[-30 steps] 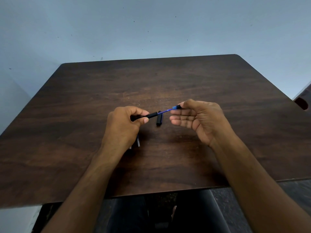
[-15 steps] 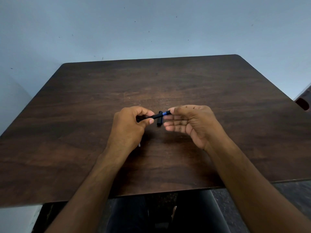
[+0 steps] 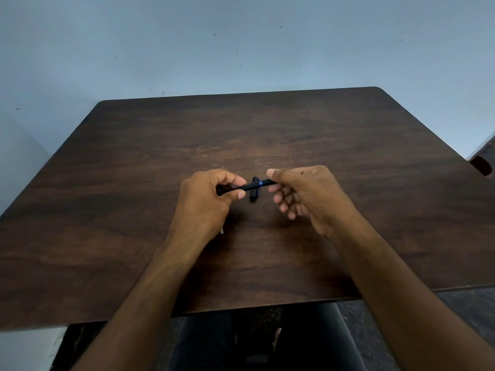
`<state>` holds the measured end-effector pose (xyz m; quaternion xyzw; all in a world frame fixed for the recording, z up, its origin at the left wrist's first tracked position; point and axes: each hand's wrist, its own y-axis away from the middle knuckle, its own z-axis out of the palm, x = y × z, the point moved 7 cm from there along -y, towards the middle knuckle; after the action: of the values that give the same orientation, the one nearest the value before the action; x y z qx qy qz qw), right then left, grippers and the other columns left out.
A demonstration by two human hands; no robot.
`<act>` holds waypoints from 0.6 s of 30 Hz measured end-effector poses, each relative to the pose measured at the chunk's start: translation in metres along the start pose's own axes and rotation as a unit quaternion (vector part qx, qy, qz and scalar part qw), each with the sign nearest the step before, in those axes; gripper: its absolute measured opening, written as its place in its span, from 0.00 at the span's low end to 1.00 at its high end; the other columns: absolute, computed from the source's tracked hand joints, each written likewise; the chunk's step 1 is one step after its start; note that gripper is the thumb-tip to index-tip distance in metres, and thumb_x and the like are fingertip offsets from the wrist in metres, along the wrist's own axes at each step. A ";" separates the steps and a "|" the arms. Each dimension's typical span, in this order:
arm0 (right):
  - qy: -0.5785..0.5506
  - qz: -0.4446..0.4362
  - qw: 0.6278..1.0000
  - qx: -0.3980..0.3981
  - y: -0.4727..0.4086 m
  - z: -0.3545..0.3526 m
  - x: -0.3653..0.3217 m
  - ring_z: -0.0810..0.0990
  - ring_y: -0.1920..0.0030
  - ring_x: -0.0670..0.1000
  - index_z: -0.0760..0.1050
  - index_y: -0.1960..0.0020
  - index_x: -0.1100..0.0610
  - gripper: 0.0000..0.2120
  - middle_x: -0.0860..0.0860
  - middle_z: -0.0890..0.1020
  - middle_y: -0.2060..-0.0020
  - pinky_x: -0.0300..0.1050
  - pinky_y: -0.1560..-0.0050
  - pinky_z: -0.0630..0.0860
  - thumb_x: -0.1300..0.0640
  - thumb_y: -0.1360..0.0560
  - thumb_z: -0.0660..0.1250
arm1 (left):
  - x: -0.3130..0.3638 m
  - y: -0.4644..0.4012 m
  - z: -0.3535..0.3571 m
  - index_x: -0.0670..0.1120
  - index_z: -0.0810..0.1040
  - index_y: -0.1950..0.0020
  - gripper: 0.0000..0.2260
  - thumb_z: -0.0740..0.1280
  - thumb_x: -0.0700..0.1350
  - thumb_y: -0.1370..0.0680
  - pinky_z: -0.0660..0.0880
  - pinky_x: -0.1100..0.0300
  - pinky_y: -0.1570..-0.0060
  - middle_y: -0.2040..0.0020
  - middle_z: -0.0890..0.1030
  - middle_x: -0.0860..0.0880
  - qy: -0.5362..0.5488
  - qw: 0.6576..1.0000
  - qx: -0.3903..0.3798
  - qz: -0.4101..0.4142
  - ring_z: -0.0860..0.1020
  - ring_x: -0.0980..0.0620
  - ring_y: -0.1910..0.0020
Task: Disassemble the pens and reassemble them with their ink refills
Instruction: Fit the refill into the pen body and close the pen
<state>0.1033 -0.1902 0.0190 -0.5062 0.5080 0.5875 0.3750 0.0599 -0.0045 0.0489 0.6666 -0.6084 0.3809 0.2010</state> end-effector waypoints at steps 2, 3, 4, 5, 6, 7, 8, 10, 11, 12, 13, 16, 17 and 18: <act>0.057 0.004 0.998 0.011 0.000 0.000 0.000 0.74 0.77 0.49 0.82 0.69 0.57 0.21 0.53 0.79 0.75 0.40 0.79 0.68 0.44 0.24 0.72 | -0.001 0.000 0.000 0.56 0.84 0.51 0.09 0.76 0.43 0.27 0.68 0.76 0.58 0.58 0.81 0.62 -0.006 1.000 -0.003 -0.002 0.78 0.67 0.56; 0.083 0.009 0.996 0.014 0.000 0.000 0.000 0.74 0.77 0.48 0.82 0.69 0.57 0.23 0.52 0.80 0.75 0.40 0.80 0.68 0.41 0.24 0.71 | -0.001 0.001 0.001 0.56 0.84 0.50 0.09 0.76 0.43 0.27 0.67 0.76 0.58 0.58 0.81 0.62 -0.010 1.000 -0.005 -0.004 0.77 0.68 0.56; 0.102 0.014 0.994 0.018 0.000 -0.001 -0.001 0.75 0.77 0.48 0.82 0.67 0.58 0.24 0.52 0.81 0.74 0.40 0.79 0.69 0.38 0.25 0.70 | -0.002 0.001 0.001 0.55 0.84 0.50 0.09 0.76 0.43 0.27 0.67 0.76 0.59 0.58 0.81 0.62 -0.012 1.000 -0.006 -0.007 0.77 0.68 0.56; 0.108 0.012 0.994 0.020 0.001 -0.002 -0.002 0.76 0.76 0.48 0.83 0.63 0.59 0.25 0.53 0.82 0.73 0.40 0.78 0.71 0.37 0.26 0.70 | -0.004 0.000 0.000 0.55 0.84 0.49 0.09 0.75 0.43 0.27 0.67 0.77 0.59 0.58 0.81 0.62 -0.012 1.000 -0.005 -0.009 0.77 0.69 0.56; 0.095 0.001 0.995 0.021 0.002 -0.004 -0.004 0.77 0.74 0.49 0.83 0.59 0.59 0.23 0.53 0.84 0.70 0.41 0.76 0.73 0.37 0.27 0.71 | -0.005 0.000 -0.001 0.55 0.84 0.49 0.09 0.75 0.43 0.27 0.68 0.77 0.59 0.58 0.81 0.62 -0.011 1.000 -0.004 -0.010 0.77 0.69 0.56; 0.068 -0.016 0.997 0.019 0.003 -0.006 -0.007 0.78 0.71 0.50 0.83 0.55 0.59 0.21 0.54 0.84 0.67 0.43 0.74 0.74 0.40 0.28 0.74 | -0.006 0.000 -0.003 0.54 0.85 0.50 0.09 0.75 0.42 0.27 0.68 0.78 0.60 0.59 0.81 0.62 -0.010 1.000 -0.001 -0.010 0.77 0.69 0.56; 0.037 -0.034 0.999 0.013 0.005 -0.008 -0.010 0.79 0.69 0.51 0.83 0.52 0.60 0.17 0.55 0.85 0.65 0.44 0.73 0.76 0.45 0.28 0.76 | -0.007 0.000 -0.004 0.55 0.85 0.50 0.09 0.76 0.42 0.27 0.68 0.78 0.60 0.59 0.81 0.63 -0.011 1.000 0.001 -0.010 0.77 0.70 0.57; 0.022 -0.073 0.997 0.003 0.009 -0.012 -0.016 0.80 0.68 0.51 0.83 0.51 0.62 0.10 0.56 0.85 0.64 0.45 0.71 0.78 0.57 0.28 0.77 | -0.009 -0.001 -0.005 0.55 0.85 0.51 0.09 0.76 0.42 0.27 0.68 0.79 0.60 0.59 0.81 0.63 -0.011 1.000 0.005 -0.010 0.77 0.70 0.57; 0.052 -0.101 0.994 0.008 0.010 -0.014 -0.019 0.80 0.69 0.49 0.83 0.51 0.62 0.07 0.54 0.84 0.66 0.43 0.71 0.78 0.61 0.27 0.77 | -0.009 -0.001 -0.005 0.55 0.85 0.51 0.09 0.76 0.42 0.27 0.68 0.79 0.61 0.59 0.81 0.63 -0.009 1.000 0.006 -0.010 0.77 0.71 0.57; 0.096 -0.130 0.987 0.020 0.010 -0.017 -0.023 0.80 0.71 0.46 0.84 0.52 0.62 0.05 0.51 0.84 0.69 0.42 0.71 0.78 0.62 0.26 0.76 | -0.009 -0.001 -0.005 0.55 0.85 0.51 0.09 0.76 0.42 0.27 0.68 0.79 0.61 0.59 0.81 0.63 -0.010 1.000 0.005 -0.010 0.77 0.70 0.57; 0.142 -0.153 0.977 0.032 0.011 -0.017 -0.026 0.79 0.73 0.43 0.84 0.53 0.60 0.03 0.50 0.83 0.70 0.40 0.71 0.77 0.61 0.26 0.75 | -0.008 -0.001 -0.004 0.55 0.85 0.50 0.09 0.76 0.42 0.27 0.68 0.78 0.61 0.59 0.81 0.63 -0.011 1.000 0.003 -0.010 0.77 0.70 0.57; 0.236 -0.176 0.954 0.049 0.012 -0.013 -0.031 0.78 0.75 0.41 0.82 0.57 0.58 0.10 0.53 0.84 0.69 0.44 0.69 0.78 0.51 0.23 0.72 | -0.007 -0.001 -0.002 0.54 0.85 0.50 0.09 0.75 0.42 0.27 0.67 0.75 0.59 0.58 0.81 0.62 -0.014 1.000 -0.003 -0.012 0.77 0.67 0.56; 0.259 -0.176 0.948 0.049 0.012 -0.011 -0.032 0.79 0.74 0.44 0.81 0.59 0.58 0.13 0.55 0.84 0.68 0.49 0.67 0.79 0.49 0.22 0.71 | -0.007 0.000 -0.002 0.54 0.85 0.50 0.09 0.75 0.42 0.27 0.67 0.75 0.59 0.57 0.82 0.61 -0.015 1.000 -0.003 -0.012 0.77 0.67 0.55; 0.279 -0.176 0.943 0.050 0.012 -0.009 -0.032 0.80 0.72 0.50 0.81 0.60 0.57 0.15 0.57 0.84 0.67 0.54 0.63 0.81 0.48 0.21 0.69 | -0.006 0.000 -0.002 0.54 0.85 0.50 0.09 0.75 0.42 0.26 0.67 0.75 0.59 0.57 0.82 0.61 -0.016 1.000 -0.002 -0.010 0.77 0.66 0.55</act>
<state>0.1007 -0.1986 0.0532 -0.7114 0.5239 0.3217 0.3405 0.0594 0.0012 0.0456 0.6785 -0.6054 0.3667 0.1965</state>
